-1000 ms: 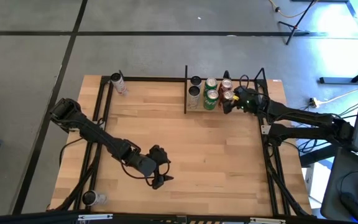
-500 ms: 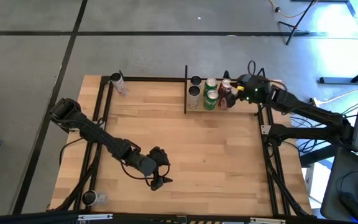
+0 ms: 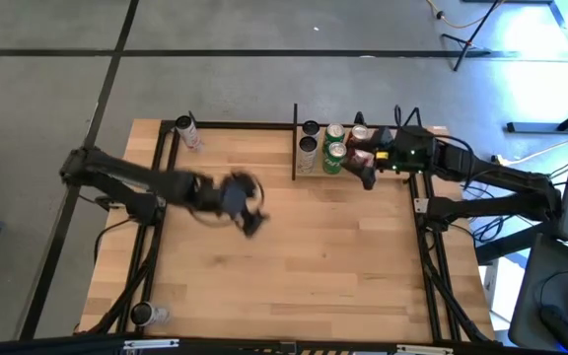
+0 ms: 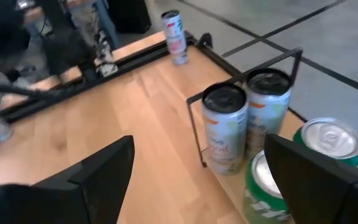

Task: Place canned beverage on shelf
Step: Put the top white-pink soda can on the shelf

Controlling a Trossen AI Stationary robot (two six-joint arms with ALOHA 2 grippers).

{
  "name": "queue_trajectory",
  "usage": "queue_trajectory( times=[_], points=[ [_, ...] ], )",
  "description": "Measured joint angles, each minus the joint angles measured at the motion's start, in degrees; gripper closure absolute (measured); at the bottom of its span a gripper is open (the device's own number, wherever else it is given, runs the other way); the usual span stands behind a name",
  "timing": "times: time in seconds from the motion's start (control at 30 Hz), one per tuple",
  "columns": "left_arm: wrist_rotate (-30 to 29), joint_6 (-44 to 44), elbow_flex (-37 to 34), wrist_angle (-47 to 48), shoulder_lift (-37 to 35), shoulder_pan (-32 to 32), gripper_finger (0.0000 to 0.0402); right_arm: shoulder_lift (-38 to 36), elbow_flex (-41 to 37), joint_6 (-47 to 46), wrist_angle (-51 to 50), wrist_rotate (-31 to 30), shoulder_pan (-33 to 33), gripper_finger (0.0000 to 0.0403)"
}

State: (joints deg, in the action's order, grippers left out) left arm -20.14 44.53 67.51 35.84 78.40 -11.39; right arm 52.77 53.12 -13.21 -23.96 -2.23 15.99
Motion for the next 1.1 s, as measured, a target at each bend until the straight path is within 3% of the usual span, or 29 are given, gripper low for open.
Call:
queue_trajectory(
  times=[0.2,0.4,0.8,1.1],
  points=[
    [-3.20,0.00,9.27,21.10,-3.54,14.03,0.0037,0.08,-1.42,0.42,0.94,-0.14,-1.06,0.0059],
    [-6.27,-2.22,14.71,34.89,-3.58,29.30,0.0037,0.90,-1.44,6.32,1.71,-1.42,-0.98,0.0059],
    [-4.81,-17.93,14.66,37.94,-1.26,57.04,0.0037,4.77,-1.44,10.32,2.20,-4.83,-0.96,0.0058],
    [-3.01,-23.33,14.66,38.54,6.04,64.01,0.0037,9.59,-1.44,10.68,3.87,-4.68,-0.97,0.0059]
  ],
)
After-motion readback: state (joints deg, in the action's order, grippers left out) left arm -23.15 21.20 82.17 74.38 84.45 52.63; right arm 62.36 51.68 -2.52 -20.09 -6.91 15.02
